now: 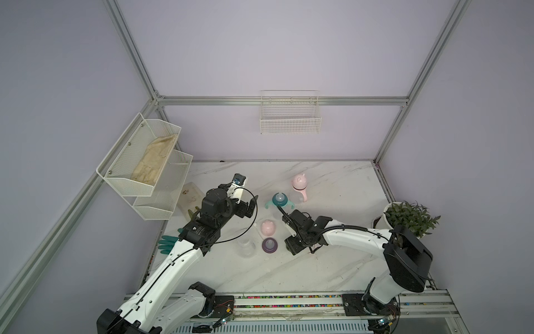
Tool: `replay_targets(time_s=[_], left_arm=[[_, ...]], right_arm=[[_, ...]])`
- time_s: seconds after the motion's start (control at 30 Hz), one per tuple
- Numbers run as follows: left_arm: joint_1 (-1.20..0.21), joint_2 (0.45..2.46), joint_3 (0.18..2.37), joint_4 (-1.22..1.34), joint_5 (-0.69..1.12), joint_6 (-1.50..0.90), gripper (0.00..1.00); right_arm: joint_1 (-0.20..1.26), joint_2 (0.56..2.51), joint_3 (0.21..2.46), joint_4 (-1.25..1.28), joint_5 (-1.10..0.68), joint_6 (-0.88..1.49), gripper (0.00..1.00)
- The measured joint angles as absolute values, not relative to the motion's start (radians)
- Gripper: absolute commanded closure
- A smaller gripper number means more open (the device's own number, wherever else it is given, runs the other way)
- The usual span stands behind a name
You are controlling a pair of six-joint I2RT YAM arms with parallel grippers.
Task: Assemble the baby bottles
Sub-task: Pick up the lid from the center of the board, then close the lid on the baby bottle.
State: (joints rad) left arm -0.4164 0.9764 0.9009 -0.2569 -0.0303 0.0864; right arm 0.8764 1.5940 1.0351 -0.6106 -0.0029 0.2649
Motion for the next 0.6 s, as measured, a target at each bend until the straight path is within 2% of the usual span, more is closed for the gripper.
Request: replay_targets(time_s=[0.13, 0.3, 0.6], left_arm=[[-0.416, 0.976, 0.901, -0.257, -0.03, 0.086, 0.0], [-0.416, 0.976, 0.901, -0.258, -0.029, 0.086, 0.0], [-0.416, 0.973, 0.901, -0.272, -0.029, 0.089, 0.0]], right_arm=[[0.877, 1.517, 1.163, -0.668, -0.054, 0.247, 0.46], [0.874, 1.528, 1.455, -0.767, -0.057, 0.19, 0.46], [0.782, 1.846, 1.959, -0.933, 0.011, 0.067, 0.44]])
